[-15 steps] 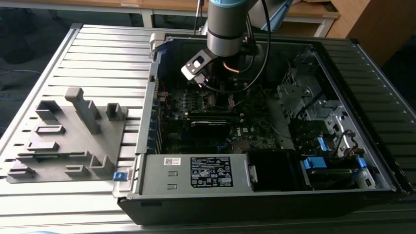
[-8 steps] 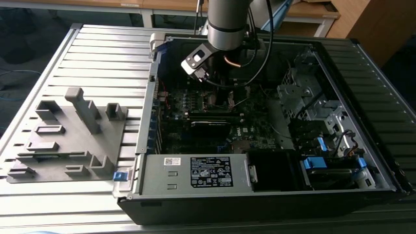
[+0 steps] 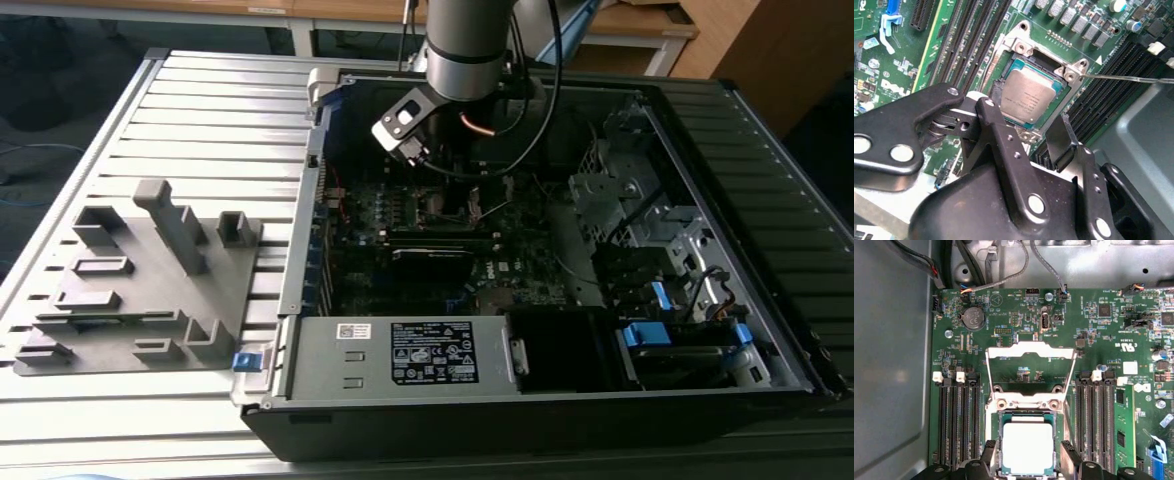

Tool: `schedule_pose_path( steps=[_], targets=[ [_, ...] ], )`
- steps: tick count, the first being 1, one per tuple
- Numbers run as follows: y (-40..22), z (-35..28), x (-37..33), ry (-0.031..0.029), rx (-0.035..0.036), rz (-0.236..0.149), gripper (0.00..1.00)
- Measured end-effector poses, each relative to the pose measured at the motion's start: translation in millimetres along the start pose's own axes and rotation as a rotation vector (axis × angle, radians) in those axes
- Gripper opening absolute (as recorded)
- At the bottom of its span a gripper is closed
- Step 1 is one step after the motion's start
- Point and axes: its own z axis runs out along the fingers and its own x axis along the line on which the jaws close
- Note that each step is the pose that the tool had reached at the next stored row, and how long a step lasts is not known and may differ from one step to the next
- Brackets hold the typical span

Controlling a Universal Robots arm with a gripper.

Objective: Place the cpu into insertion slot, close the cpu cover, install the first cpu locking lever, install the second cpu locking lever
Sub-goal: 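Place the cpu into insertion slot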

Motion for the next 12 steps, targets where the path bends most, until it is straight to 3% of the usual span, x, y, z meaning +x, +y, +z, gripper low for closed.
schedule_pose_path(
  steps=[4,6,10,12],
  targets=[
    [0.0,0.0,0.0,0.0,0.0,0.0,0.6],
    [0.0,0.0,0.0,0.0,-0.0001,0.0,0.47],
    [0.0,-0.1,0.0,0.0,0.0,0.0,0.36],
    [0.0,-0.1,0.0,0.0,0.0,0.0,0.24]
  ],
)
